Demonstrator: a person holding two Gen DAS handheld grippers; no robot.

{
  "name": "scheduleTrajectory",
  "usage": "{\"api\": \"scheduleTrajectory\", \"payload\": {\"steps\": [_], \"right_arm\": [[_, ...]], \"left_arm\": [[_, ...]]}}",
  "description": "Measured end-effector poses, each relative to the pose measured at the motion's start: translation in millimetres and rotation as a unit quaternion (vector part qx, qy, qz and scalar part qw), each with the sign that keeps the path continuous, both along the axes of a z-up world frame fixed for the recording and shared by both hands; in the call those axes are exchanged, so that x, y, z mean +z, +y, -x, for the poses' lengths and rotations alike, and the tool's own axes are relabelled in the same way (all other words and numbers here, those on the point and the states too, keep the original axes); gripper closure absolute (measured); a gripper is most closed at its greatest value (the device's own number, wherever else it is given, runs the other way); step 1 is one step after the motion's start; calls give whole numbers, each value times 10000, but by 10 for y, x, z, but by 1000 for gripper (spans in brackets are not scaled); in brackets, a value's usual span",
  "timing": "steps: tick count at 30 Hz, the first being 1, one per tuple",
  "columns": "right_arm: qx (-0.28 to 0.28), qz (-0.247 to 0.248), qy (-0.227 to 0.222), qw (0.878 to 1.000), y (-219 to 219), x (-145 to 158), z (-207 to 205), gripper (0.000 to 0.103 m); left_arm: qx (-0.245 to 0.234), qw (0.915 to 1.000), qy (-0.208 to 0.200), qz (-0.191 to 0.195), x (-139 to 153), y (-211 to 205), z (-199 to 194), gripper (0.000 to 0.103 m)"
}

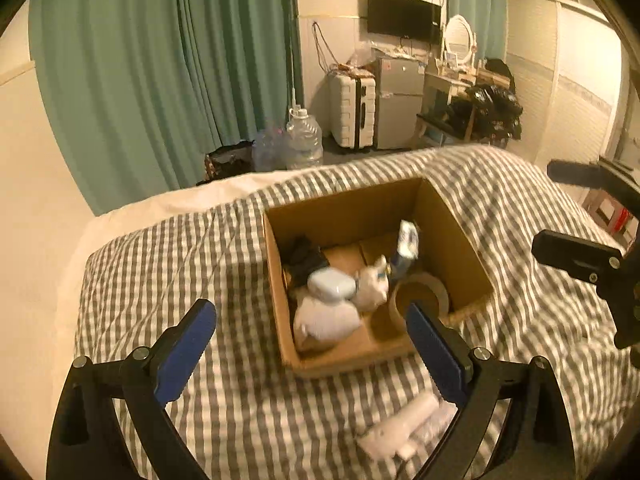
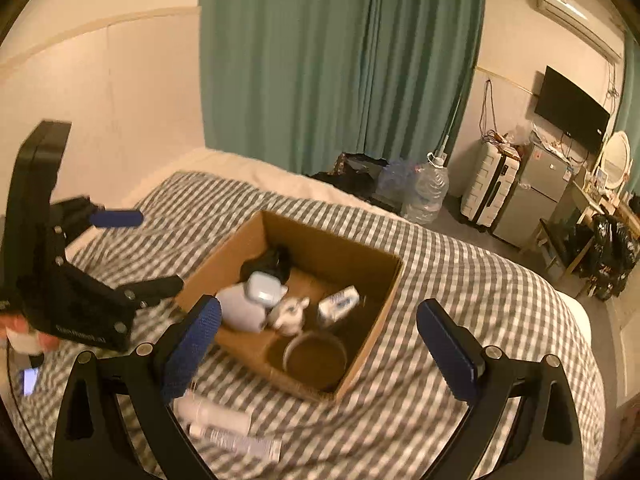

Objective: Organize objects
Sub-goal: 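Grasp the white plastic bottle with the left gripper while the right gripper grasps the toothpaste tube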

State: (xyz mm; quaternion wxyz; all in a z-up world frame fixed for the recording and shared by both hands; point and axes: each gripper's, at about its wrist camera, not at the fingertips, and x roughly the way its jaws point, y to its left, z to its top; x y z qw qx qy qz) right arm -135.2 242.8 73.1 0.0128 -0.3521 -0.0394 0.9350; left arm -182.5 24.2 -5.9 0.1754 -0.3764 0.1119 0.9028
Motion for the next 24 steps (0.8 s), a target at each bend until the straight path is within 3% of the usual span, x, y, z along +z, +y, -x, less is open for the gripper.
{"api": "scheduleTrajectory", "payload": {"steps": [8, 16, 20, 24], "right_arm": [[13, 62, -309, 9995, -99, -360, -343, 4], [143, 127, -968, 9951, -247, -1147, -407, 4], [9, 158, -1243, 9921, -182, -1431, -331, 4], [-157, 500, -1568, 9862, -45, -1613, -270, 4]], "left_arm": [[119, 9993, -349, -10, -426, -111, -411, 5], [204, 9974, -687, 52, -1026, -32, -518, 5], [59, 9962, -808, 324, -1294, 110, -499, 5], [-89, 9921, -1140, 518, -1543, 227, -490, 5]]}}
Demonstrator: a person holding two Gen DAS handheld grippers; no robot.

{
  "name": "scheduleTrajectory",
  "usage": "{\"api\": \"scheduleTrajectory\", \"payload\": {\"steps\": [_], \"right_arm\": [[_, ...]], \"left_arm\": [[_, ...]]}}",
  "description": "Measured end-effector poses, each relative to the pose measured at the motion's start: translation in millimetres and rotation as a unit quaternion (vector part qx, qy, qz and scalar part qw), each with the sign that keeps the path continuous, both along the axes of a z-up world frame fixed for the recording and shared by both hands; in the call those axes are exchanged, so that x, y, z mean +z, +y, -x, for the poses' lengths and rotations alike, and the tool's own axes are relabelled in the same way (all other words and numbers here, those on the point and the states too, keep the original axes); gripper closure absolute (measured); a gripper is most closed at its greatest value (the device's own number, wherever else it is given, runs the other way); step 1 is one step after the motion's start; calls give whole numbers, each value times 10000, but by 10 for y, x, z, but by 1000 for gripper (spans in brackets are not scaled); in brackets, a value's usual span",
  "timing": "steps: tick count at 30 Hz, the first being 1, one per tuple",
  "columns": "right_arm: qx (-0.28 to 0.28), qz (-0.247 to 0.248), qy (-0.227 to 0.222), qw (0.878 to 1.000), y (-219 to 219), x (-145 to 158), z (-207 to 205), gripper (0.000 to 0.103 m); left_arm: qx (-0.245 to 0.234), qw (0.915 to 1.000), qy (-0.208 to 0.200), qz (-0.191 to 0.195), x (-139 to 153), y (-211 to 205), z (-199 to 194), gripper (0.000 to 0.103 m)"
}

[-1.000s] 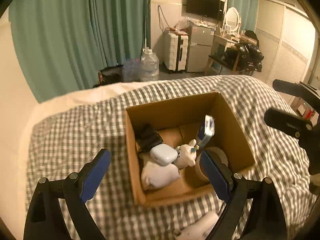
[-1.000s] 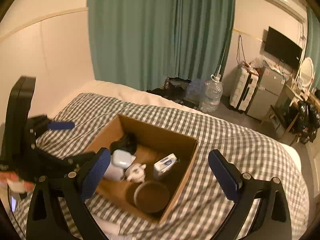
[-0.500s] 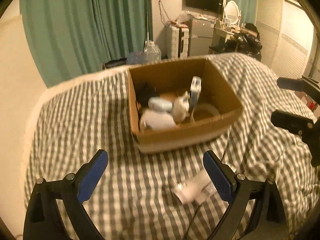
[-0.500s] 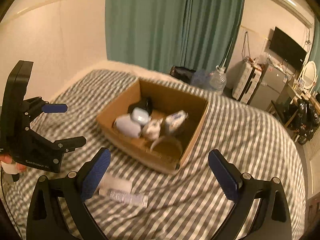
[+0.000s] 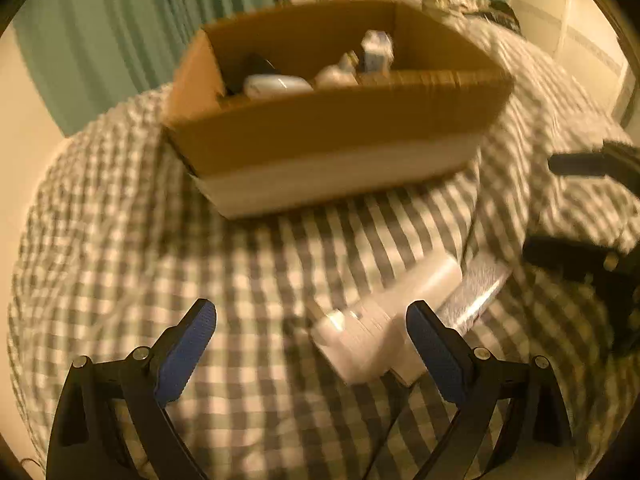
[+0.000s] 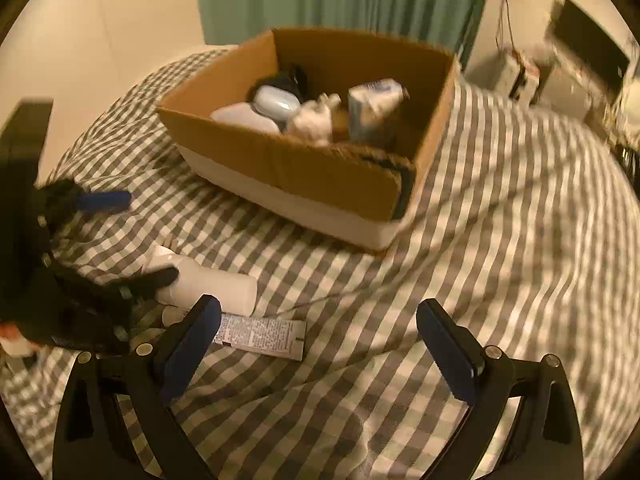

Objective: Organize objects
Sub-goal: 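Grasp the white plastic bottle with the left gripper while the right gripper grasps the toothpaste tube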

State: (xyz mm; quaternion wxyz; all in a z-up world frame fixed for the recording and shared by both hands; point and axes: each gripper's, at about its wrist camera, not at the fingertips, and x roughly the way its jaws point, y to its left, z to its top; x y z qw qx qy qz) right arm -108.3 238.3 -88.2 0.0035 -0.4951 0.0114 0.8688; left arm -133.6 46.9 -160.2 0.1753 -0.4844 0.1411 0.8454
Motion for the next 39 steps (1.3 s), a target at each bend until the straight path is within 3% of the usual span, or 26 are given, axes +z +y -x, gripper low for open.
{"api": "scheduleTrajectory", "payload": {"steps": [5, 8, 10, 14, 18, 24, 28, 34, 38, 39], "right_arm": [[-155, 487, -43, 9987, 148, -28, -25, 4], [-149, 504, -27, 9986, 143, -20, -40, 4], [-121, 435, -38, 9990, 114, -20, -40, 4], [-105, 312, -78, 9994, 68, -32, -42, 4], [-79, 103, -108, 9999, 9, -49, -48, 4], [254, -299, -95, 9992, -167, -29, -62, 4], [880, -657, -378, 9932, -440, -131, -10, 5], [1633, -1135, -955, 9754, -745, -400, 114, 15], [1917, -1362, -1086, 9659, -886, -487, 186, 18], [1966, -1377, -1109, 9644, -917, -504, 213, 24]], "left_arm": [[-355, 9992, -136, 127, -143, 177, -20, 5], [-393, 9990, -230, 28, -221, 231, 52, 5], [-392, 9980, -491, -115, -307, 228, 111, 9], [-458, 9975, -535, -51, -331, 229, 55, 34], [-417, 9985, -352, -16, -241, 185, -45, 34], [197, 9996, 84, 199, 54, -131, -193, 34], [785, 9960, 317, 292, 257, -484, -254, 34], [1128, 9931, 307, 109, 380, -639, -234, 34], [1205, 9925, 212, 6, 362, -676, -221, 34], [1216, 9924, 198, -4, 345, -684, -207, 34]]}}
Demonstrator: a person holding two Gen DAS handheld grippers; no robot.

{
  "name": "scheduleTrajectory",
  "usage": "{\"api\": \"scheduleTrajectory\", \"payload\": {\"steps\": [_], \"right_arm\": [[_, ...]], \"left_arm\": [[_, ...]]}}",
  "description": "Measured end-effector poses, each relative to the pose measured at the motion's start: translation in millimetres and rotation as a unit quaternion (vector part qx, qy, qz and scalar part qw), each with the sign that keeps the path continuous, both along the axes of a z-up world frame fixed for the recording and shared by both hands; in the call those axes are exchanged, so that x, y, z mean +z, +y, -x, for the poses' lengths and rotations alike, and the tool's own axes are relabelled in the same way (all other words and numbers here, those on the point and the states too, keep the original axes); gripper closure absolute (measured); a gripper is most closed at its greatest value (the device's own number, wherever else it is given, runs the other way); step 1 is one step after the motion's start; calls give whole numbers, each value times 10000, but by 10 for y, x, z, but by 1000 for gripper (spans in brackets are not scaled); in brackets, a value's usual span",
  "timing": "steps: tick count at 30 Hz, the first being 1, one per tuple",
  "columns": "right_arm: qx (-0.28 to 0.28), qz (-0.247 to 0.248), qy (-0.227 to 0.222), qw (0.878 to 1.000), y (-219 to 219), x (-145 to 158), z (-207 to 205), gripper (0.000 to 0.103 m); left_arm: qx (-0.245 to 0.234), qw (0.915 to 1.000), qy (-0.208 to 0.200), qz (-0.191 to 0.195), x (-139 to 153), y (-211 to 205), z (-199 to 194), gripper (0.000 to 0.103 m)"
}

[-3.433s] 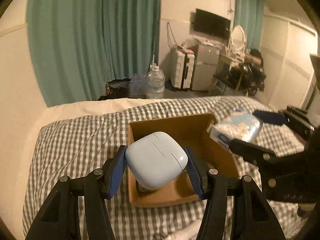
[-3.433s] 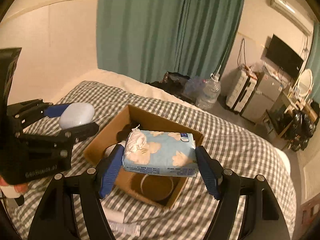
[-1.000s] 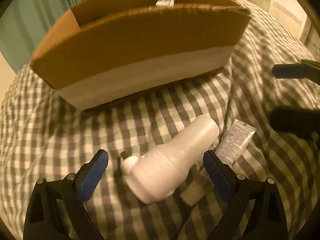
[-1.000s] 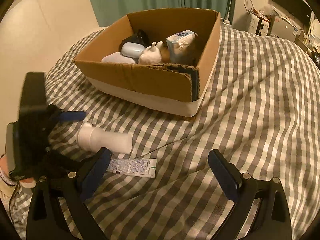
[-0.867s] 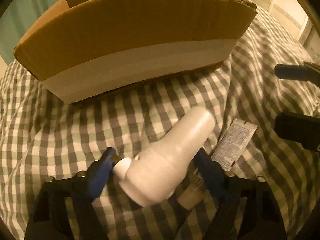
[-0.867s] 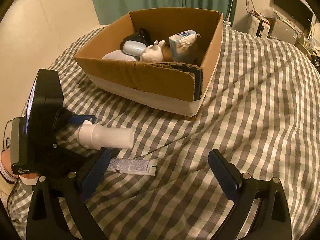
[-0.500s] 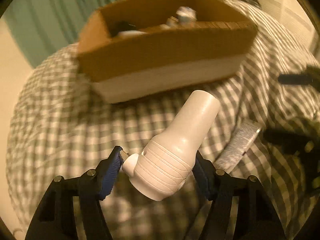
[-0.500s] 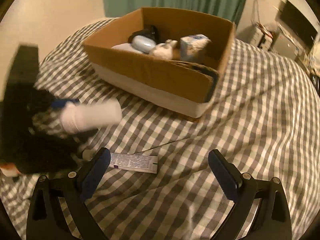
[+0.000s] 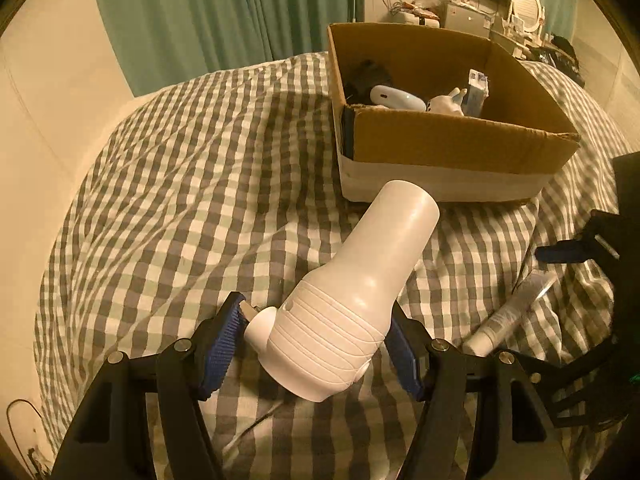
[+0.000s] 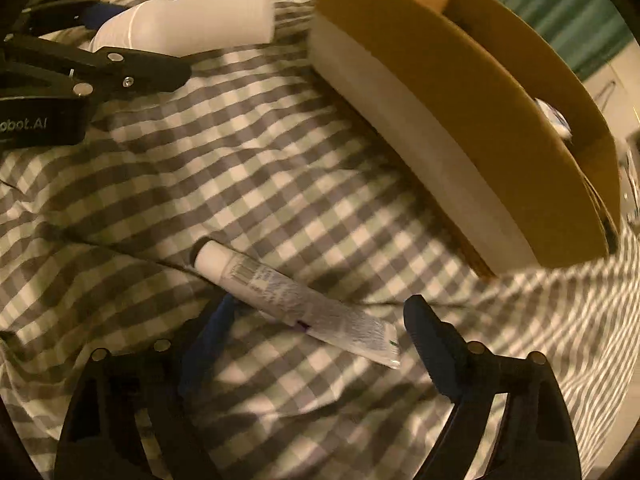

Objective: Organize objects
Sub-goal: 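Grasp the white plastic bottle with the left gripper while the right gripper grasps the toothpaste tube, then lower the bottle and toothpaste tube into the box and release both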

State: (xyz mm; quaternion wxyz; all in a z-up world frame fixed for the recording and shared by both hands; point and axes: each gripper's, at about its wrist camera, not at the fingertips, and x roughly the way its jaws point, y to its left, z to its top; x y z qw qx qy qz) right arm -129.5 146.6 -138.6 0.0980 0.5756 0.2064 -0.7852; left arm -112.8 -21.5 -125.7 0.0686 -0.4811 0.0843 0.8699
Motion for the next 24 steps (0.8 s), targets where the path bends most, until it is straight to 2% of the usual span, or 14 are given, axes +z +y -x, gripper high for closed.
{"api": "scheduleTrajectory", "payload": {"steps": [1, 2, 4, 8, 10, 14, 19, 24], "right_arm": [[29, 5, -29, 10000, -23, -17, 26, 33], [49, 3, -58, 10000, -47, -38, 55, 37], [122, 8, -140, 9998, -110, -91, 107, 56], [56, 93, -53, 9999, -134, -79, 143, 67], [-77, 177, 70, 9998, -90, -24, 146, 79], [-356, 269, 456, 9980, 7, 139, 120, 87], [-657, 516, 861, 9928, 127, 381, 66, 87], [-878, 752, 1031, 9879, 193, 601, 8, 87]], "left_arm": [[4, 10000, -10, -6, -49, 22, 17, 34], [10, 10000, -27, -17, -52, 20, 16, 34], [24, 10000, -43, -16, -48, -10, 21, 34], [48, 9999, -85, -39, -66, -28, 19, 34], [48, 9999, -78, -61, -75, -51, 52, 34], [2, 10000, -33, -26, -44, -22, 12, 34], [-104, 9998, 136, -72, 80, 23, -111, 34], [-123, 9996, 227, -151, 211, 43, -215, 34]]}}
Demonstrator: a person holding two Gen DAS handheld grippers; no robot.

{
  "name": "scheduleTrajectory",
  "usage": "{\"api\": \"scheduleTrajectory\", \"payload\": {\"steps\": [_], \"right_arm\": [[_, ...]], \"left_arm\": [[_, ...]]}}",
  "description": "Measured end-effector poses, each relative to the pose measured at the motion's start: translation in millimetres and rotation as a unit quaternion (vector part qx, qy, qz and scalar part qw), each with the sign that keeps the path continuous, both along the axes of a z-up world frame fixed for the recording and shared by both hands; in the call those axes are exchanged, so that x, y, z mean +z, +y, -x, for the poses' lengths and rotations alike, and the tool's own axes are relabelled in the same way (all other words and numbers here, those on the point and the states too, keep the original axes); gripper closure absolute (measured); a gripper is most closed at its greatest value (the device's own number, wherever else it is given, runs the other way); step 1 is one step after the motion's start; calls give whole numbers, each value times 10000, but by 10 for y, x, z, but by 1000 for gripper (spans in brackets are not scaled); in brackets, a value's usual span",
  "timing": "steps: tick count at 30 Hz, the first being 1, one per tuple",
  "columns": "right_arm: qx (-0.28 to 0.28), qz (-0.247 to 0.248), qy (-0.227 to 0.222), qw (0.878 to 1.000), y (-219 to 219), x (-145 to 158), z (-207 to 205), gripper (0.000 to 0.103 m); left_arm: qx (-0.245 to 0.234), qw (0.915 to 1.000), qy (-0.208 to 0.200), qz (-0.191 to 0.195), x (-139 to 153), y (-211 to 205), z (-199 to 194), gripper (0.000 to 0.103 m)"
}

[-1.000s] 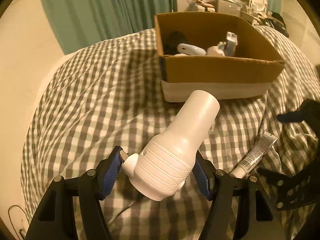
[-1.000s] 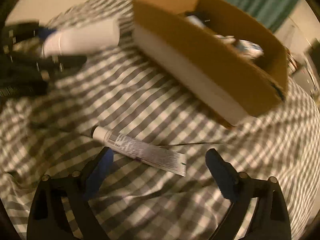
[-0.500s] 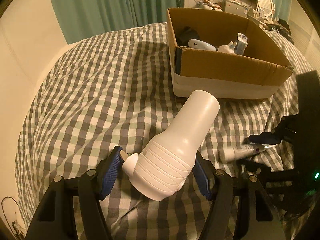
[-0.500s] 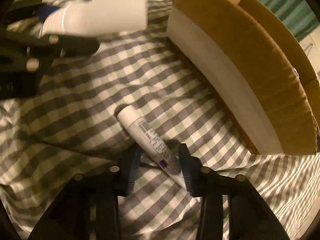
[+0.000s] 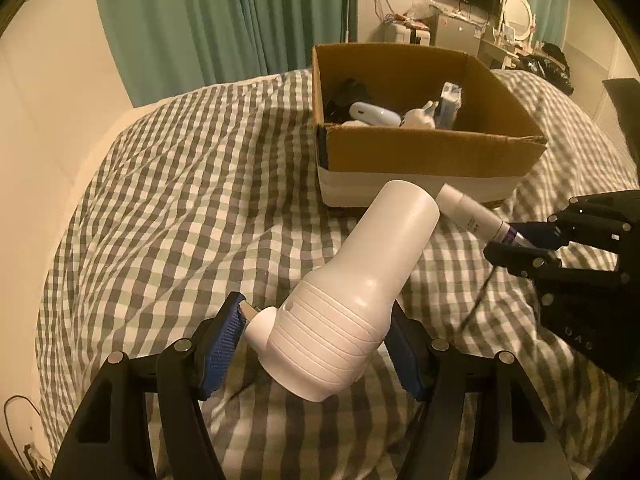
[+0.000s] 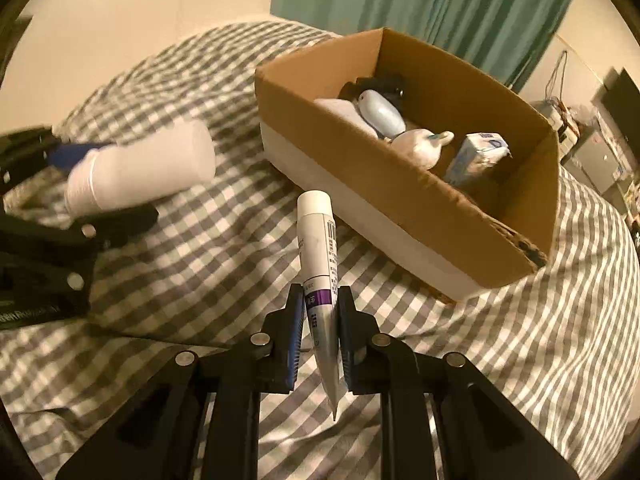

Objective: Organize objects
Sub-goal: 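Lower the bottle and toothpaste tube into the box and release both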

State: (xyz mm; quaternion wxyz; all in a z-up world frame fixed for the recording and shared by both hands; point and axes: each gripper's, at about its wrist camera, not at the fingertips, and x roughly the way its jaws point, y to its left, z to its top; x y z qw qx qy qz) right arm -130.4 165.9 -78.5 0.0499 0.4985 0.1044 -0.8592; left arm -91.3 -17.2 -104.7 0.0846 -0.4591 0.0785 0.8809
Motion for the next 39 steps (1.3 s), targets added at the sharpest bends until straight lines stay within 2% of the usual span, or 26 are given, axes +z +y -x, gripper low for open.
{"api": "scheduleTrajectory", "payload": {"steps": [3, 8, 16, 24, 30, 39], "right_arm": [[-70, 63, 144, 9999, -46, 78, -200, 87], [-157, 71, 321, 9993, -88, 280, -310, 87], [-285, -54, 789, 9965, -106, 758, -556, 87], [-437, -145, 1255, 9910, -68, 1205, -714, 87], [-537, -55, 1498, 9872, 33, 1419, -647, 87], [-702, 171, 1651, 9836, 309, 1575, -167, 87]], "left_arm": [[-23, 10000, 57, -33, 85, 18, -68, 34], [-90, 9997, 206, -77, 266, 78, -189, 34], [-204, 9979, 572, -220, 701, 152, -330, 34], [-300, 9959, 800, -296, 1062, 205, -281, 34], [-350, 9947, 887, -385, 1275, 242, -54, 34], [-412, 9935, 994, -359, 1398, 401, 444, 34]]}}
